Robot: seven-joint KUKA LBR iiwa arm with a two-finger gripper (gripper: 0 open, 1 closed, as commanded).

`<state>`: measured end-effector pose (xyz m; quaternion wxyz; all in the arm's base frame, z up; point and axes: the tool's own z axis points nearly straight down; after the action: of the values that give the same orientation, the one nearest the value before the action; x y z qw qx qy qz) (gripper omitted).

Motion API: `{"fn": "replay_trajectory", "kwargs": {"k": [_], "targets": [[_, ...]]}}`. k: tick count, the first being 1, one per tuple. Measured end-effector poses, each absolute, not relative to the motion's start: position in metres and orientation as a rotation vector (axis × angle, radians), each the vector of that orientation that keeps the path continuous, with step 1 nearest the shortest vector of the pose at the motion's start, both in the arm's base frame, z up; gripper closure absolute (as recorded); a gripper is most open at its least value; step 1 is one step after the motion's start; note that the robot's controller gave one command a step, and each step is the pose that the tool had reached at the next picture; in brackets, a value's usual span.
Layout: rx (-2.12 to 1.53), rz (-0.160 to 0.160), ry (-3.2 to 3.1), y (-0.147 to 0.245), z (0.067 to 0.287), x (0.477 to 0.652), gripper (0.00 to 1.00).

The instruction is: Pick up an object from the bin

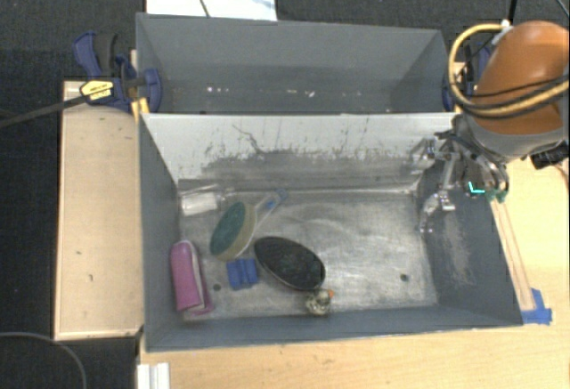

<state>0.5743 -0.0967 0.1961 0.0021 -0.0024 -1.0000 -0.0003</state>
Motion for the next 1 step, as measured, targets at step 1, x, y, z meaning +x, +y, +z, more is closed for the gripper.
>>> {"fn": "replay_trajectory", "kwargs": {"k": [1], "targets": [[0.04,-0.002,-3.148,-0.0603,0.206,0.5905,0.0]]}}
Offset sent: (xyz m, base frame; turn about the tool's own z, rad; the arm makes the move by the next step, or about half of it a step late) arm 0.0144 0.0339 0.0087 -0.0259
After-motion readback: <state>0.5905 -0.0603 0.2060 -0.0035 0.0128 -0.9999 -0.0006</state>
